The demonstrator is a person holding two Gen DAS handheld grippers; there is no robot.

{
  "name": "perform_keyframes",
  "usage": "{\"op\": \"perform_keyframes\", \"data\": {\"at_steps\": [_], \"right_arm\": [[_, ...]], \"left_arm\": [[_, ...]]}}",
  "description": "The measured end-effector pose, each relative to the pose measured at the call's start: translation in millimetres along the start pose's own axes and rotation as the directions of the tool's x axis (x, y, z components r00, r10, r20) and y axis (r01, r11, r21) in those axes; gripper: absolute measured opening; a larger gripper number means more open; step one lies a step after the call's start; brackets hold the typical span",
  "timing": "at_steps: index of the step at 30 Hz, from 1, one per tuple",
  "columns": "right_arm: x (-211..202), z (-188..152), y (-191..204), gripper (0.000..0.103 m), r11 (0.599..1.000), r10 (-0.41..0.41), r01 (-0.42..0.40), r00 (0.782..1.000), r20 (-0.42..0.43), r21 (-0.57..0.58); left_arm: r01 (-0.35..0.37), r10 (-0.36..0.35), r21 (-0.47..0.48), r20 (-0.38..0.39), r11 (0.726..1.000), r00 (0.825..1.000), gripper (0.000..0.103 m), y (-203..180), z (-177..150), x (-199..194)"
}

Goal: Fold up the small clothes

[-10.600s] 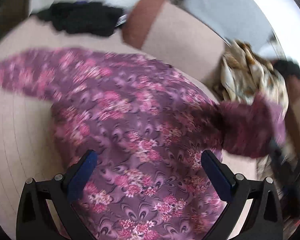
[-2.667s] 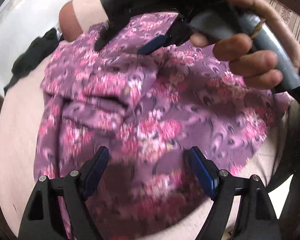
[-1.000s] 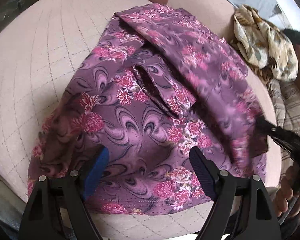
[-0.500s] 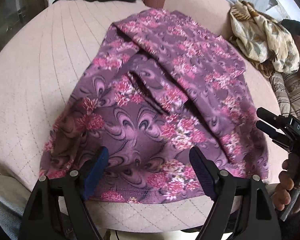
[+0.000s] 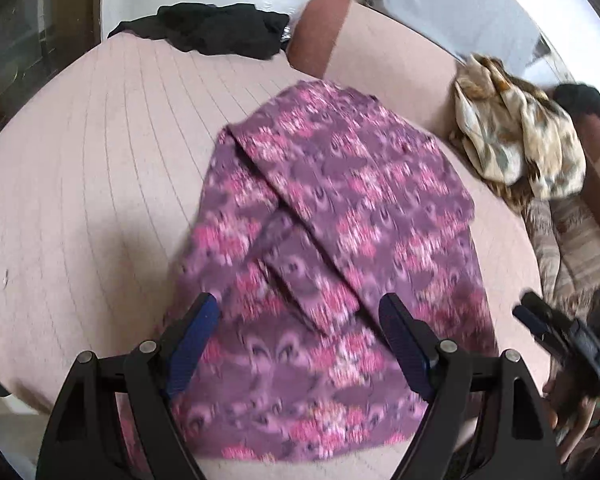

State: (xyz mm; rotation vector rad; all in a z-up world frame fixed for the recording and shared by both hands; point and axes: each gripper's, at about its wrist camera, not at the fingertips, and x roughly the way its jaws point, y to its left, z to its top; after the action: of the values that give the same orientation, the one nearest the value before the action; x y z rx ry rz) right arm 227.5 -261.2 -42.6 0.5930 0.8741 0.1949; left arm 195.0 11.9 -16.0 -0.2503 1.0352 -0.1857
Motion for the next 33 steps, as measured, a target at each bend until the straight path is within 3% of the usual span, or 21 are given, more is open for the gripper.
{"op": "perform_keyframes", "data": {"at_steps": [3,6,12,19,21,23,24,25,26,27,28,30,31,33], "right_arm": [[3.2,12.5,2.4,0.074,1.000,0.027,-0.027,0.999,-0.022,0.004],[22.9,34.1,2.5,0.074,0.992,0.120,-0.114,0.987,-0.107,0.058],[73.9,116.5,2.0,0.074,0.998,0.025,-0.034,0.988,-0.153,-0.054],[174.4,218.0,-39.5,0.074,1.000,-0.003,0.006,0.980,-0.197,0.012],[199.9,249.4,-48.8,0.071,0.999,-0.051,0.053,0.984,-0.170,0.009],[216.5,274.8,-55.9,0.071,0.995,-0.094,0.097,0.986,-0.137,0.011],[228.2,286.9,-59.3,0.071,0.991,-0.132,0.132,0.983,-0.126,-0.008],[239.4,292.4,-63.8,0.069,0.987,-0.163,0.163,0.978,-0.130,-0.010],[253.3,294.7,-69.9,0.062,0.985,-0.173,0.175,0.972,-0.156,-0.003],[265.5,294.2,-74.0,0.061,0.984,-0.172,0.176,0.968,-0.180,0.002],[265.7,294.0,-72.0,0.059,0.985,-0.172,0.172,0.973,-0.153,-0.010],[263.4,292.1,-64.1,0.015,0.992,-0.123,0.117,0.981,-0.151,-0.050],[265.4,289.1,-62.0,0.008,0.992,-0.121,0.111,0.976,-0.182,-0.064],[259.4,286.2,-59.0,0.007,0.985,-0.160,0.145,0.972,-0.172,-0.098]], "left_arm": [[0.014,-0.015,-0.037,-0.023,0.999,1.000,0.082,11.8,26.4,16.4],[0.038,-0.039,-0.035,-0.039,0.999,0.998,0.082,18.1,58.2,32.8],[0.011,-0.015,-0.065,-0.063,0.998,0.998,0.082,31.3,152.4,74.7],[0.055,-0.073,-0.111,-0.166,0.992,0.983,0.081,28.7,245.9,187.0],[0.051,-0.069,-0.093,-0.195,0.994,0.978,0.075,22.1,264.1,222.1],[0.028,-0.045,-0.082,-0.224,0.996,0.974,0.058,19.3,275.3,246.7],[0.016,-0.032,-0.077,-0.209,0.997,0.977,0.056,17.4,278.8,251.0],[0.017,-0.028,-0.056,-0.194,0.998,0.981,0.048,14.2,282.0,251.7],[0.047,-0.048,-0.008,-0.195,0.999,0.980,0.021,6.5,284.5,253.6],[0.080,-0.076,0.008,-0.224,0.997,0.972,0.007,2.7,284.8,257.9],[0.081,-0.076,0.010,-0.245,0.997,0.967,0.006,1.4,285.6,261.9],[0.064,-0.051,0.054,-0.227,0.996,0.973,0.005,-1.5,290.4,257.6],[0.058,-0.044,0.062,-0.207,0.996,0.977,0.005,-0.1,293.3,252.4],[0.078,-0.071,0.037,-0.160,0.996,0.985,0.004,9.7,303.8,236.5]]}}
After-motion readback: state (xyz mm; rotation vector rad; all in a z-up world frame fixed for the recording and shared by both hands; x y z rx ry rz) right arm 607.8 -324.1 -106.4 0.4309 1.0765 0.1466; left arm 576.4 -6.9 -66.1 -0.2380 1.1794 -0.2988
